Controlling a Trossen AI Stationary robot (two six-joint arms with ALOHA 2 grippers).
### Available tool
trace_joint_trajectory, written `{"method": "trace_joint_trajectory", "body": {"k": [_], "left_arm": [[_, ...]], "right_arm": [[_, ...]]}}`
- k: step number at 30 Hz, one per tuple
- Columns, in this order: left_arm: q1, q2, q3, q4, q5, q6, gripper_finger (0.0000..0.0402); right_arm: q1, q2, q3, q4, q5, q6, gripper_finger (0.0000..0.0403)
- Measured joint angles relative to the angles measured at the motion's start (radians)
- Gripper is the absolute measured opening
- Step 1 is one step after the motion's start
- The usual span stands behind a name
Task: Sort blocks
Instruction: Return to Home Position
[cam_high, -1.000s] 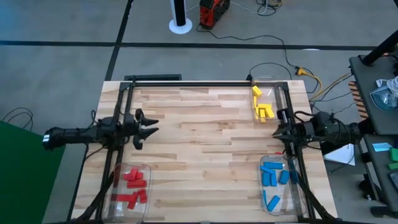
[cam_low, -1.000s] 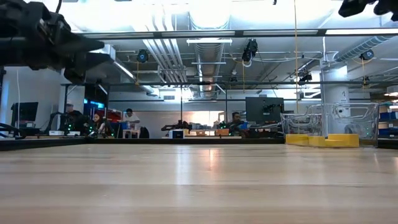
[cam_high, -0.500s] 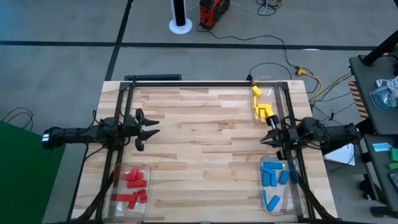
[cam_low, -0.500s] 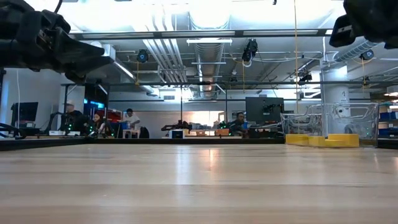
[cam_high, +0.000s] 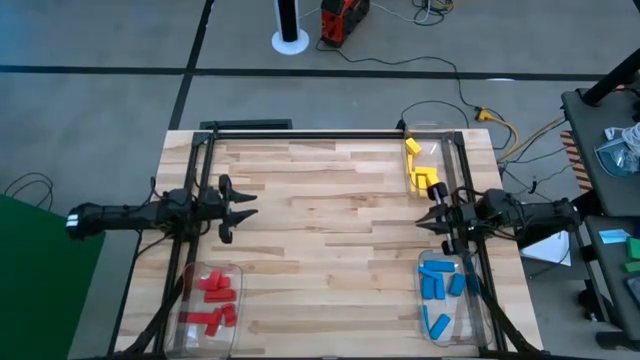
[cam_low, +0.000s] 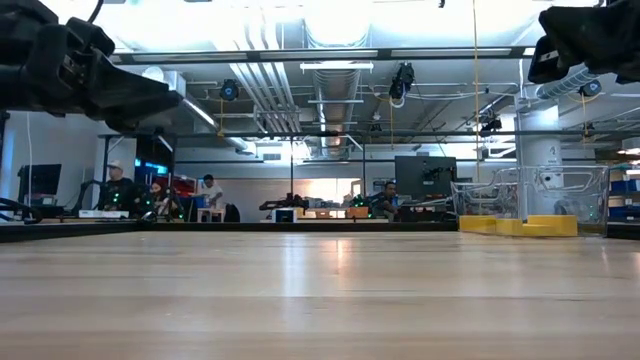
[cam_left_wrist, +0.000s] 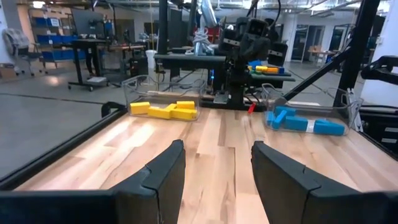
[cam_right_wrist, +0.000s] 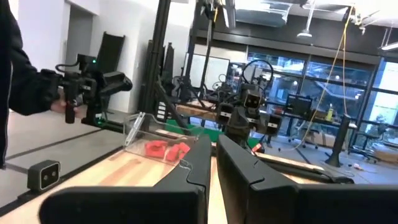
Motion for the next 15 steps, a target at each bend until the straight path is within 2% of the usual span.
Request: {"method": "trace_joint_trajectory", "body": {"k": [13, 15], "left_arm": [[0.000, 0.037, 0.000, -0.021, 0.006, 0.020, 0.0162], [0.000, 0.036, 0.000, -0.007, 0.041, 0.041, 0.0162]], "right_arm": [[0.000, 0.000, 0.001, 0.028, -0.002, 0.000, 0.0018], [0.000, 0.000, 0.001, 0.027, -0.002, 0.000, 0.0018]]}}
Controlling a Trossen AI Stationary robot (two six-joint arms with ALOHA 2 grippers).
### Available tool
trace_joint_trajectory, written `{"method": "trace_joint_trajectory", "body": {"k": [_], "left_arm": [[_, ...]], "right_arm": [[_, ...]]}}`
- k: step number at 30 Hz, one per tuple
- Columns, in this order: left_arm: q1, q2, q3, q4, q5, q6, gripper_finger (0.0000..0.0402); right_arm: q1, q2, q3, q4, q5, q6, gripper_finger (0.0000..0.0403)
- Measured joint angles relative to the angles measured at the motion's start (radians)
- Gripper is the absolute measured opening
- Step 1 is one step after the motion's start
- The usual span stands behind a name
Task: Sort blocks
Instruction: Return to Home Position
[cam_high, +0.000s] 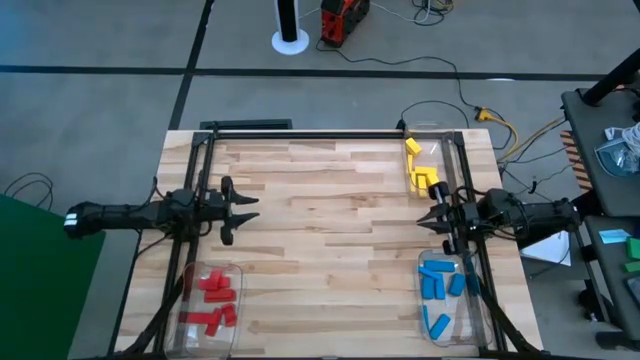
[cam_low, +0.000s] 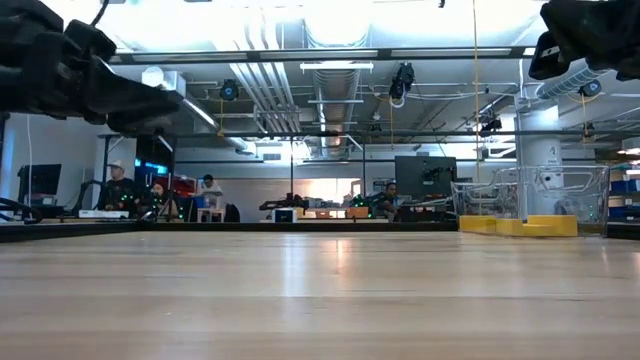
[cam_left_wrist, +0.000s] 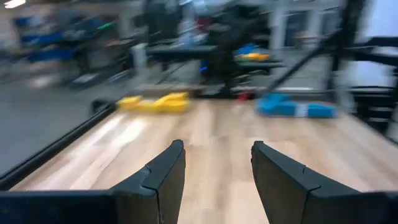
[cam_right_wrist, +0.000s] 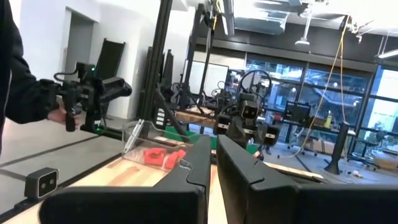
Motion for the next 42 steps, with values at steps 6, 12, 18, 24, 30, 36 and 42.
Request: {"method": "trace_joint_trajectory", "body": {"k": [6, 12, 18, 24, 30, 36, 42], "left_arm": [[-0.001, -0.004, 0.000, 0.033, 0.307, 0.084, 0.0162], [0.000, 0.003, 0.000, 0.003, 0.241, 0.072, 0.0162], [0.000, 0.003, 0.000, 0.029, 0.168, 0.074, 0.0162], [0.000, 0.002, 0.000, 0.067, 0.168, 0.074, 0.0162], [0.000, 0.004, 0.000, 0.068, 0.168, 0.062, 0.0162], [0.000, 0.005, 0.000, 0.069, 0.168, 0.062, 0.0162], [0.000, 0.005, 0.000, 0.069, 0.168, 0.062, 0.0162]], "right_arm": [[0.000, 0.000, 0.000, 0.000, 0.000, 0.000, 0.0018], [0.000, 0.000, 0.000, 0.000, 0.000, 0.000, 0.0018], [0.000, 0.000, 0.000, 0.000, 0.000, 0.000, 0.0018], [0.000, 0.000, 0.000, 0.000, 0.000, 0.000, 0.0018], [0.000, 0.000, 0.001, 0.000, 0.000, 0.000, 0.0018], [0.000, 0.000, 0.002, 0.000, 0.000, 0.000, 0.0018], [0.000, 0.000, 0.002, 0.000, 0.000, 0.000, 0.0018]]}}
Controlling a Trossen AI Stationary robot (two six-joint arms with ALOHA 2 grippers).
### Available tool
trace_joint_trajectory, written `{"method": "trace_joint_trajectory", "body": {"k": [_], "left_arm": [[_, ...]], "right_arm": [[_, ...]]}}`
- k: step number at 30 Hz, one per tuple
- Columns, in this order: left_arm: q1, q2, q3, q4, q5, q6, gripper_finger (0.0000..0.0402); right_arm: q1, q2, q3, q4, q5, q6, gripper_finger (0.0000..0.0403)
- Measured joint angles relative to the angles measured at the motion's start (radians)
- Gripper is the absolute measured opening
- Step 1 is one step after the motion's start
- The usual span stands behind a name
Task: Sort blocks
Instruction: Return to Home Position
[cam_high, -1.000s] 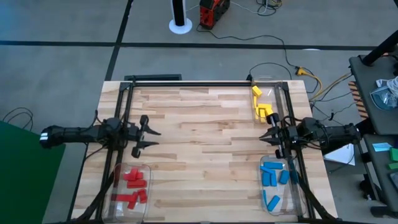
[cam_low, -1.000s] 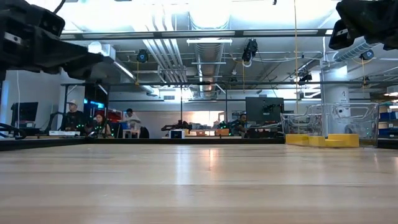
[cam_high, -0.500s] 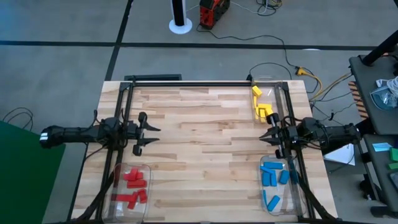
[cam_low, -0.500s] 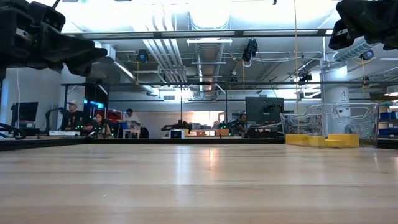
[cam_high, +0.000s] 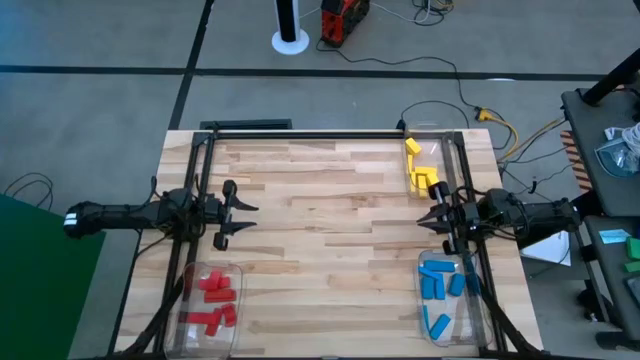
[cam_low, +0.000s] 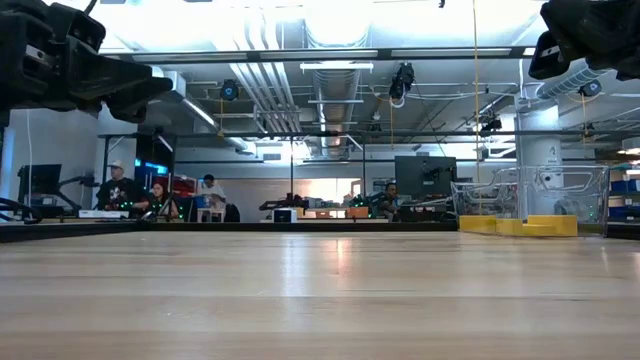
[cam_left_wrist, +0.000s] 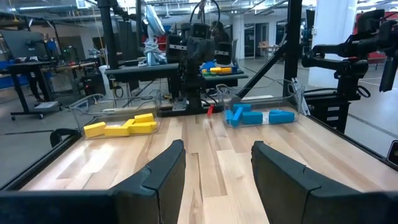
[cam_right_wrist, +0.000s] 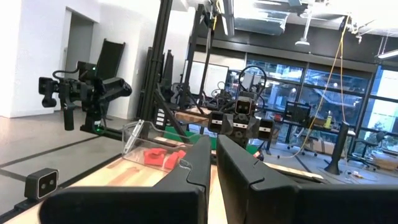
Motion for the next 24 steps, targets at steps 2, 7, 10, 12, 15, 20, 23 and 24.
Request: {"method": "trace_joint_trajectory", "body": {"k": [2, 7, 10, 12, 15, 20, 23, 24], "left_arm": [[0.000, 0.000, 0.000, 0.000, 0.000, 0.000, 0.0162], [0.000, 0.000, 0.006, -0.008, 0.000, 0.000, 0.0162], [0.000, 0.000, 0.009, -0.006, 0.000, 0.000, 0.0162], [0.000, 0.001, 0.009, -0.007, 0.000, 0.000, 0.0162], [0.000, 0.002, 0.009, -0.007, 0.000, 0.000, 0.0162], [0.000, 0.002, 0.010, -0.007, 0.000, 0.000, 0.0162], [0.000, 0.002, 0.010, -0.007, 0.000, 0.000, 0.0162], [0.000, 0.002, 0.010, -0.008, 0.000, 0.000, 0.0162]], "right_arm": [[0.000, 0.000, 0.000, 0.000, 0.000, 0.000, 0.0018], [0.000, 0.000, 0.000, 0.000, 0.000, 0.000, 0.0018], [0.000, 0.000, 0.000, 0.000, 0.000, 0.000, 0.0018], [0.000, 0.000, 0.000, 0.000, 0.000, 0.000, 0.0018], [0.000, 0.000, 0.000, 0.000, 0.000, 0.000, 0.0018], [0.000, 0.000, 0.000, 0.000, 0.000, 0.000, 0.0018], [0.000, 0.000, 0.000, 0.000, 0.000, 0.000, 0.0018], [0.000, 0.000, 0.000, 0.000, 0.000, 0.000, 0.0018]]}}
